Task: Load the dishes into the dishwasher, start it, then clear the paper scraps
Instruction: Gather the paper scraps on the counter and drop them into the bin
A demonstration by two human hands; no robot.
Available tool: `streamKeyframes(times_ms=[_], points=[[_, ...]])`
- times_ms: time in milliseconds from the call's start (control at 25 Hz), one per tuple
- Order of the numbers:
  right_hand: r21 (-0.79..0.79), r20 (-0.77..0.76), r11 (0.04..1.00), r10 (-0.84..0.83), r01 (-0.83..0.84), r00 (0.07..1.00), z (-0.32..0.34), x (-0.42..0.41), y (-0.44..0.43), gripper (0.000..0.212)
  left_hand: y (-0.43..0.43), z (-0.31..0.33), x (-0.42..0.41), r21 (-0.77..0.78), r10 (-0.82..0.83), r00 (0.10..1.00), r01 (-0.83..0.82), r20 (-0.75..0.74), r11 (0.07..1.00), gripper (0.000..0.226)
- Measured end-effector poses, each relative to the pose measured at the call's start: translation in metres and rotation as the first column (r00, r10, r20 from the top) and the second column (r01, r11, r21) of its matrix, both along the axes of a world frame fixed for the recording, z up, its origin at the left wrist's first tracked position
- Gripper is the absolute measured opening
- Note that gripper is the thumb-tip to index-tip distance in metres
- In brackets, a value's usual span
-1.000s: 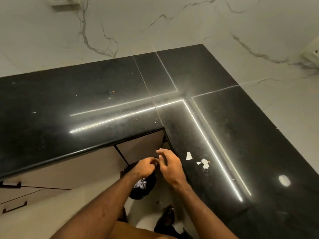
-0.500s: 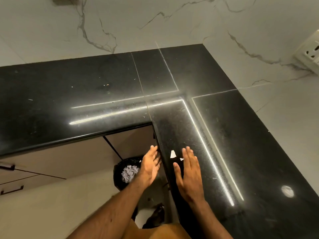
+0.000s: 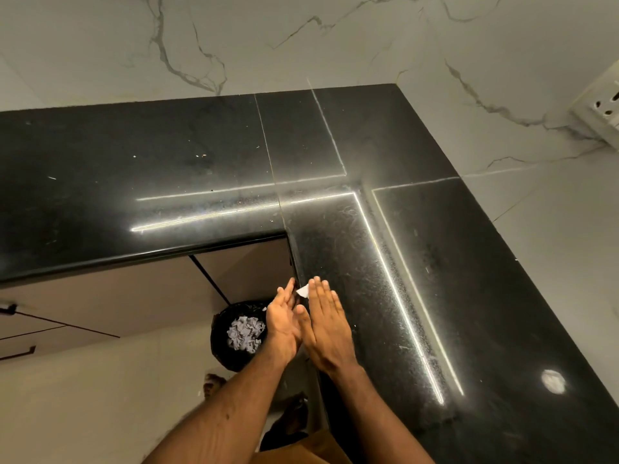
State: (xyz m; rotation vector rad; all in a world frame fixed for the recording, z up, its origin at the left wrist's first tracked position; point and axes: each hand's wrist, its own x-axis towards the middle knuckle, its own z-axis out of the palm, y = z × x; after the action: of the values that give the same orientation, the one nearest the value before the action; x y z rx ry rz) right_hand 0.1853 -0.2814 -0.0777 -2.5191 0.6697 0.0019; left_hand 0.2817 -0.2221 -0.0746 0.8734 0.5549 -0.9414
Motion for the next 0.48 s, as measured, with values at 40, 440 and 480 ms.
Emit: streamKeyframes(times_ms=[40,440,480], points=[[0.070,0.033,0.996,0.049,-0.052,0.998,0.005,0.003,0.000,0.066,0.001,0.004,0.000,-0.009,-0.005,1.000,0.005,-0.019,1.000,0.048],[-0.177,-0.068,0.971,-0.176,0.161,0.982,0.000,-0.068,0.025,0.073,0.004,-0.023,0.004,-0.025,-0.018,0.999,0.020,0.051,0.999,0.051],[-0.181,-0.084,0.973,-0.164,0.147,0.983,-0.002,-0.062,0.024,0.073,0.003,-0.023,0.004,-0.015,-0.019,0.998,0.020,0.057,1.000,0.051]])
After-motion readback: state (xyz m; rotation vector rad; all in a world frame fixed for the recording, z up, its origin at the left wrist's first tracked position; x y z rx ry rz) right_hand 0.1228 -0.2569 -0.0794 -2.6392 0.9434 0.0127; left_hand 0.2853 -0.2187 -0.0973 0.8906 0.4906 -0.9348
